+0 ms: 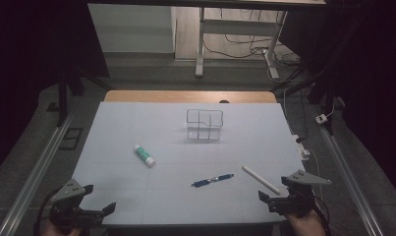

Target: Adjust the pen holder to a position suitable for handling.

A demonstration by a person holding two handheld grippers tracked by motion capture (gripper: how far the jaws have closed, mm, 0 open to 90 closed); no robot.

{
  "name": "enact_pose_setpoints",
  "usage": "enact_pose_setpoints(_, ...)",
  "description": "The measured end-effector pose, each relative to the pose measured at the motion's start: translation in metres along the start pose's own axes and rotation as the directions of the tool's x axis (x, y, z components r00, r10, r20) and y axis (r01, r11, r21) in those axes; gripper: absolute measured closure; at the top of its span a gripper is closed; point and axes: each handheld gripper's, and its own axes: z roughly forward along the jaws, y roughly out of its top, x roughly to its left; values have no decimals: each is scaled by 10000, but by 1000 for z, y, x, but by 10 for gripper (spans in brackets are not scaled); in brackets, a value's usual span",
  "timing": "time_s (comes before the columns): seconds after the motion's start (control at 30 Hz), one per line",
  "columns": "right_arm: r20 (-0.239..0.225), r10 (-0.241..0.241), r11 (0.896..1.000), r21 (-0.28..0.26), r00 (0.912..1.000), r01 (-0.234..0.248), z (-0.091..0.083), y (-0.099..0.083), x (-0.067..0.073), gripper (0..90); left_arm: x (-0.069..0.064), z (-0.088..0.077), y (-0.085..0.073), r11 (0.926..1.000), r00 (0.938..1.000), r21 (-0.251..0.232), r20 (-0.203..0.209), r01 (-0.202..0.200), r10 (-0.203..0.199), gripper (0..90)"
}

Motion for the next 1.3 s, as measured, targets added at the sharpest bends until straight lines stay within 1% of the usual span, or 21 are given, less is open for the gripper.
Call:
enact_pose_setpoints(0.03,-62,-5,10000,16,10000,5,1,0,-1,0,-1,0,0,10000,10000,39,-48,-71,71,0)
enact_pose_setpoints(0.13,-143,123,9999,32,9998,-122,1,0,-2,0,-1,0,0,10000,9999,7,-72,-93,93,1)
enact_pose_setpoints(0.3,-310,134,9999,91,9994,-131,1,0,-2,0,-1,1,0,9999,9999,75,-4,-128,128,4)
enact_pose_setpoints(0.37,-296,87,9999,74,9995,-84,2,1,-2,0,-1,1,0,9998,9999,105,63,-156,155,6)
enact_pose_setpoints(0.43,-260,7,9999,135,9997,-3,2,1,-1,0,-2,1,0,9996,9998,157,37,-219,218,7)
enact_pose_setpoints(0.6,-276,-22,9997,252,9996,29,4,2,0,0,-3,2,0,9992,9995,234,-4,-311,312,12)
enact_pose_setpoints(0.7,-260,-145,9993,351,9996,154,4,2,1,0,-4,3,1,9990,9993,290,-117,-348,352,7)
enact_pose_setpoints(1.0,-221,-394,9980,477,9990,404,5,3,3,0,-5,2,0,9990,9992,267,-176,-347,352,4)
enact_pose_setpoints(1.03,-293,-485,9977,459,9984,498,5,4,4,0,-5,2,0,9990,9992,267,-175,-348,352,2)
enact_pose_setpoints(1.2,-369,-487,9983,307,9981,499,7,6,6,0,-4,1,0,9992,9994,243,-146,-325,329,0)
enact_pose_setpoints(1.27,-386,-604,9977,280,9974,615,8,9,8,0,-4,1,-1,9993,9995,224,-129,-297,300,0)
enact_pose_setpoints(1.3,-377,-720,9972,175,9967,727,9,11,10,0,-4,1,-1,9994,9995,216,-125,-283,286,0)
